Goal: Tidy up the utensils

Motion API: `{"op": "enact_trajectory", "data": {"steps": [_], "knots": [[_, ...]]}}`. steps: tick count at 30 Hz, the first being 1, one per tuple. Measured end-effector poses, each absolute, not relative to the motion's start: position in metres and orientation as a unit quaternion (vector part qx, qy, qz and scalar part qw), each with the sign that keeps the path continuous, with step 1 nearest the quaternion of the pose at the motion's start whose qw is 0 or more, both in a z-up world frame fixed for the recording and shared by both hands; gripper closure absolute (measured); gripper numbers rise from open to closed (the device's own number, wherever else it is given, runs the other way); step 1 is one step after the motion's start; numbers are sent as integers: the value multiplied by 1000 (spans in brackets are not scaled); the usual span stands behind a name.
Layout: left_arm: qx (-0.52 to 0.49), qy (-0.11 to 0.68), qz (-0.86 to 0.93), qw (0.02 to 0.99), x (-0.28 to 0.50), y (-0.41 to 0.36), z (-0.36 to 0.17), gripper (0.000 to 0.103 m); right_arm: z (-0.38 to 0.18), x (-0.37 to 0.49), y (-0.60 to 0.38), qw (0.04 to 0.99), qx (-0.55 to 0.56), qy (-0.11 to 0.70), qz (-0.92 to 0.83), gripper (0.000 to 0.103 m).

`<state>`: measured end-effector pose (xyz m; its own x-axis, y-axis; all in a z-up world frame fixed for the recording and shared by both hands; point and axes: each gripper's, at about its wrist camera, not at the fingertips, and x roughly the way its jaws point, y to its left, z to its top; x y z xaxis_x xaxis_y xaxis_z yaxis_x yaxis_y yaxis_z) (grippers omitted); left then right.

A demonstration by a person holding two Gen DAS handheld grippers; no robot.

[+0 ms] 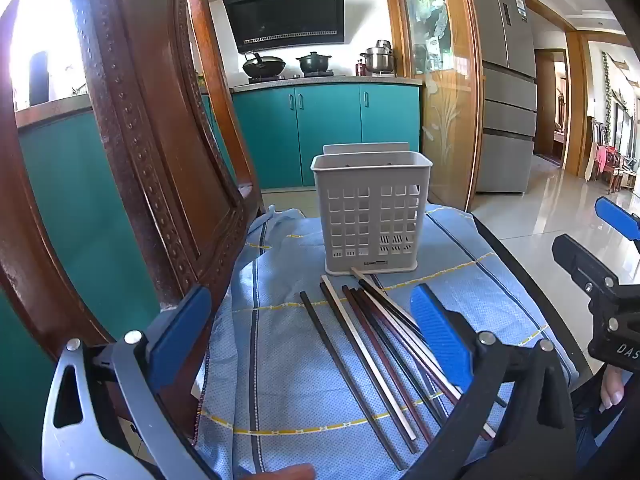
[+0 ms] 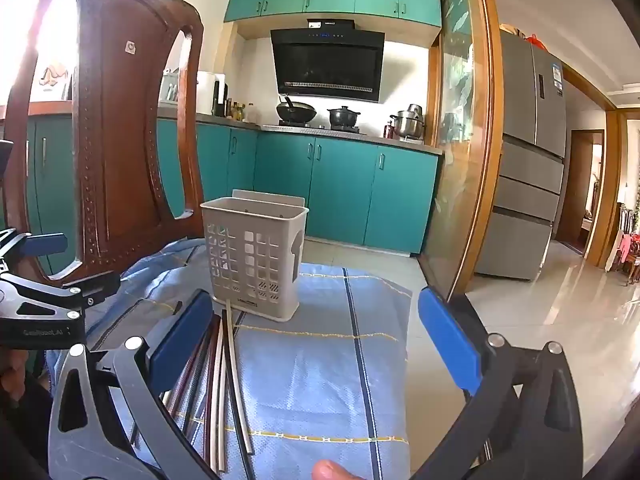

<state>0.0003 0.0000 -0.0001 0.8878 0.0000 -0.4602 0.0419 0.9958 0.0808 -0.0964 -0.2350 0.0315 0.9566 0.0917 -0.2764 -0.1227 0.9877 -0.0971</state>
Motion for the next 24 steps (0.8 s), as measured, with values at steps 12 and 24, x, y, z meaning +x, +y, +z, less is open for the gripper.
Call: {"op": "enact_trajectory", "data": {"steps": [12,24], "knots": [[44,235,-11,971,0,0,0,4,30,-100,-231,988,-59,129,56,2],[44,236,-11,971,0,0,0,4,33,-103,-233,989,-63,123,58,3]]}}
